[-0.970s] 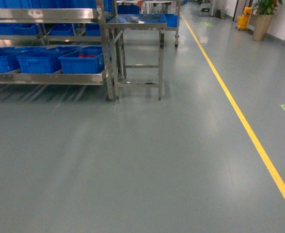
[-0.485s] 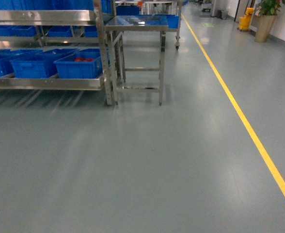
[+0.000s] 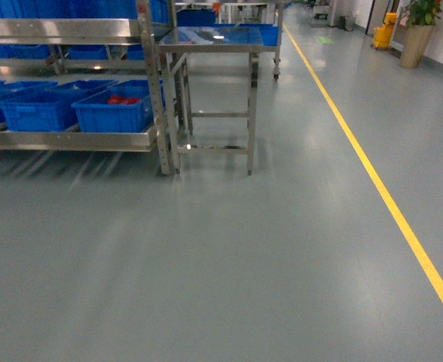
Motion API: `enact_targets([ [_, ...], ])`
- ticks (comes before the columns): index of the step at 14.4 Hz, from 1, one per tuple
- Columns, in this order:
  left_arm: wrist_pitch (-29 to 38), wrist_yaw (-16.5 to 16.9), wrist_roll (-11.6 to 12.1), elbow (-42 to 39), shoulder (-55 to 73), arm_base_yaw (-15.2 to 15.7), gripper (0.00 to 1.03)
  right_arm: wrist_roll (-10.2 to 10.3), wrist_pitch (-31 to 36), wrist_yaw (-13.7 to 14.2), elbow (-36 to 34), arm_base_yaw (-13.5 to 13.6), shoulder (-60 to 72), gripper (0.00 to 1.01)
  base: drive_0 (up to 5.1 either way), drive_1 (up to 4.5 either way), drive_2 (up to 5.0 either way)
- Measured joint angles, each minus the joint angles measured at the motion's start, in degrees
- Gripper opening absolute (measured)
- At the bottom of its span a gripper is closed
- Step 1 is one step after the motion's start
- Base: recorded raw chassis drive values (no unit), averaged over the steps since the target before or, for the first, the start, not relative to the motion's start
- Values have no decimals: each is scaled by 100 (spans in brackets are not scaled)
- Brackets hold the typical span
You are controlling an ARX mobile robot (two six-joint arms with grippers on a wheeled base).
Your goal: Pick blue part to blue bin on bottom shelf
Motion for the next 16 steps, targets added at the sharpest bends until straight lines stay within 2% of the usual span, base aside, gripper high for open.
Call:
enact_targets([
  [16, -4, 2, 0, 0, 0, -4, 44, 0, -13, 0, 0, 0, 0, 98, 3, 406, -400],
])
